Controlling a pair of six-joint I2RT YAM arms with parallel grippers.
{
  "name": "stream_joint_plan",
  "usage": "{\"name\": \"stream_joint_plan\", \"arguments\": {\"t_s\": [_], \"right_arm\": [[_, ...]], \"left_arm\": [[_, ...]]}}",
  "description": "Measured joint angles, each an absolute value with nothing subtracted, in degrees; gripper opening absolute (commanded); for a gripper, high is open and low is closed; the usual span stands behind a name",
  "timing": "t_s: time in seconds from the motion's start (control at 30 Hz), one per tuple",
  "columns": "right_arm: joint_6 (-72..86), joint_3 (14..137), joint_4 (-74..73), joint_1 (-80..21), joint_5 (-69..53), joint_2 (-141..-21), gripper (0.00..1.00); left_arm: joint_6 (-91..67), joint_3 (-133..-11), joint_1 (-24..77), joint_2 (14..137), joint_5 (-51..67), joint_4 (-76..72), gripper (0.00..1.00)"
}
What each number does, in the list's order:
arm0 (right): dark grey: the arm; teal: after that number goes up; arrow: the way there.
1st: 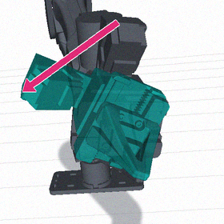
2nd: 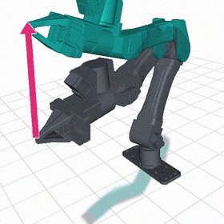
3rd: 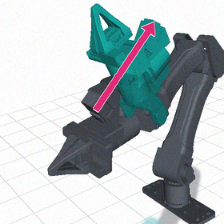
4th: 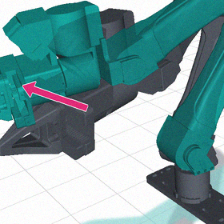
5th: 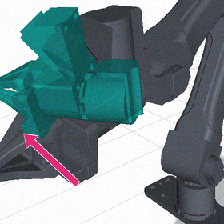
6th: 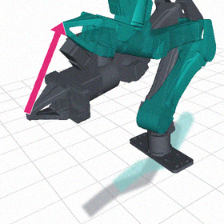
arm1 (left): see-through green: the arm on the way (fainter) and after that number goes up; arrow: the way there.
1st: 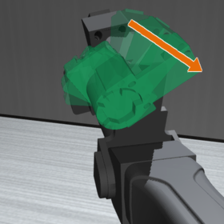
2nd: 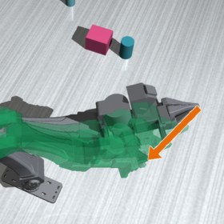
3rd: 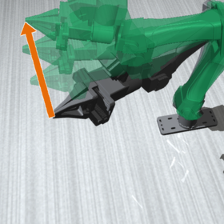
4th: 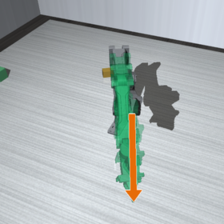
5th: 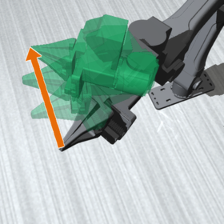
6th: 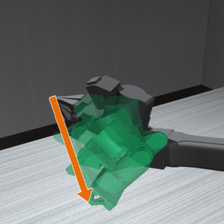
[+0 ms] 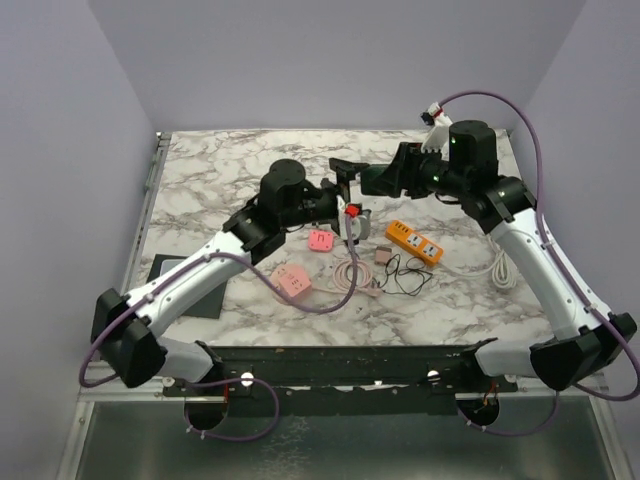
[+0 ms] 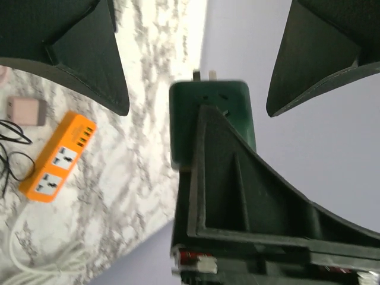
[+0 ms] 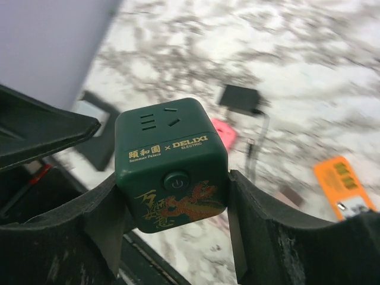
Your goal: Insert the plug
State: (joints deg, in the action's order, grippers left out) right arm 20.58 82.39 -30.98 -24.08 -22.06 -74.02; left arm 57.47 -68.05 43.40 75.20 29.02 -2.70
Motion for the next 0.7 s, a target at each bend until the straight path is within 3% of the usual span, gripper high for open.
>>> {"name": "stream_joint_plan", "arguments": {"t_s": [0.37,0.7], "right_arm": [[24.7,77.0,-50.5,-15.1,1.2,-79.2,0.01],[32.6,72.0,-56.8,-13.9,12.7,-78.6,0.01]], "left_arm": [[57.9,-78.7,40.0,97.9,27.4,10.0,0.99],[70.1,-107.5,41.0,123.3,30.1,26.5,0.91]]}}
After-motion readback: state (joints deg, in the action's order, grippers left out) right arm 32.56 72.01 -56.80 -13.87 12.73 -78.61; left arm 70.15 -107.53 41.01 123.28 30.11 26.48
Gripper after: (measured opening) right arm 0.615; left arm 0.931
